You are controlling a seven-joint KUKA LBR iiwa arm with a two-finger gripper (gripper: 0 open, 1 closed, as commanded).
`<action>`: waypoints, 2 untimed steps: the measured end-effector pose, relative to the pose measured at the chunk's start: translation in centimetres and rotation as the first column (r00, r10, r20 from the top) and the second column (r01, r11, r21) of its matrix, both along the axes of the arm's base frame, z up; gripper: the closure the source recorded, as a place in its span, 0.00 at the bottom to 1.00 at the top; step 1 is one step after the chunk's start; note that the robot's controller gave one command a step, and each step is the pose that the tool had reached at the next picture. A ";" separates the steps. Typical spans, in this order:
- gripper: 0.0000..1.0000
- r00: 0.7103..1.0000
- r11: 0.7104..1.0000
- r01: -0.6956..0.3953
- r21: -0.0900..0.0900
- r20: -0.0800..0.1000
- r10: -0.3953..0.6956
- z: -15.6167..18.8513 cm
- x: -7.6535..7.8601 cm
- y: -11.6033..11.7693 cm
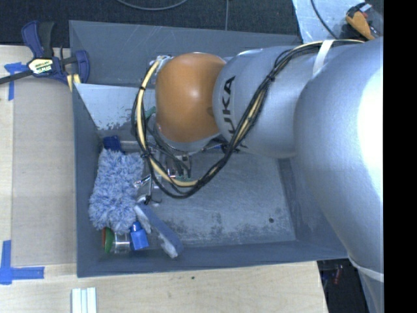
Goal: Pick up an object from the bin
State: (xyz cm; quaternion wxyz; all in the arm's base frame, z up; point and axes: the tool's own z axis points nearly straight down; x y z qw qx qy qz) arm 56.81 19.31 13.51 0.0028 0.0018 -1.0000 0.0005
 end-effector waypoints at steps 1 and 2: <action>0.00 1.000 1.000 0.004 0.002 0.008 -0.004 0.5 0.2 -0.1; 0.00 0.943 0.943 -0.333 0.002 0.022 0.333 -6.0 2.7 4.1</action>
Offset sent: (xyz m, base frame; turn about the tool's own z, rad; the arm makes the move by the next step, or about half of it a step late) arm 0.0226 0.0406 -0.0651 -0.3420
